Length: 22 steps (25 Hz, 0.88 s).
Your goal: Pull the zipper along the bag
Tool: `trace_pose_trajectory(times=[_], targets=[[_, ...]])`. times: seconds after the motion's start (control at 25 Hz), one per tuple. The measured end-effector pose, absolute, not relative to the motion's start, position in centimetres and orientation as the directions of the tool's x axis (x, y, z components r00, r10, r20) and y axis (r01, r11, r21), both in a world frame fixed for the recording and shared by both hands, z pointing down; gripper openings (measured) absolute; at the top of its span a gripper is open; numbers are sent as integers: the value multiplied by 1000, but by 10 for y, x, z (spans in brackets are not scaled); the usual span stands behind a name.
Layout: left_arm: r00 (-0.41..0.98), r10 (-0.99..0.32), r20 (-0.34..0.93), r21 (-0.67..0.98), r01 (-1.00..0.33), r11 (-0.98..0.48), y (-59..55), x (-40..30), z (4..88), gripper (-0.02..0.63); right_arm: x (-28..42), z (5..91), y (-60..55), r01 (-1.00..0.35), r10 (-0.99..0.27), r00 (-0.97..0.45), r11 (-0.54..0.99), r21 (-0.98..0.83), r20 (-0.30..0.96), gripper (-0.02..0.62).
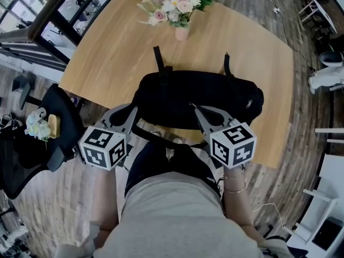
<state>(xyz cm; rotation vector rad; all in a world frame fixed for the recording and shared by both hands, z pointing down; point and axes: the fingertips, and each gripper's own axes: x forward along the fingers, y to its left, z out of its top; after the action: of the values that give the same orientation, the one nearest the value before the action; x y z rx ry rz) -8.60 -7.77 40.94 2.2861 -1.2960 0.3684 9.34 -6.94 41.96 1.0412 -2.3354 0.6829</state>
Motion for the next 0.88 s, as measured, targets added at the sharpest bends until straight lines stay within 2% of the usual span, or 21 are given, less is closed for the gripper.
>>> trace_pose_trajectory(times=[0.44,0.68,0.76,0.88], targets=[[488,-736,469,256,-873,-416,-82,-90,411,32,143,413,-80,-840,-610,-516,496,-218,602,11],[468,-732,495,152,-876,-457,-80,-81,403,41,144,409,-80,-839,-619,-519,499,-215,589,10],[457,-730,509,85,-870,-486,-78,-78,397,73,144,407,-81,-839,-623,-521,500,-214,584,9],[455,-726,515,-16,-842,-539,-75,-71,382,206,143,404,-81,-832,-621,-533,510,-219,575,11]])
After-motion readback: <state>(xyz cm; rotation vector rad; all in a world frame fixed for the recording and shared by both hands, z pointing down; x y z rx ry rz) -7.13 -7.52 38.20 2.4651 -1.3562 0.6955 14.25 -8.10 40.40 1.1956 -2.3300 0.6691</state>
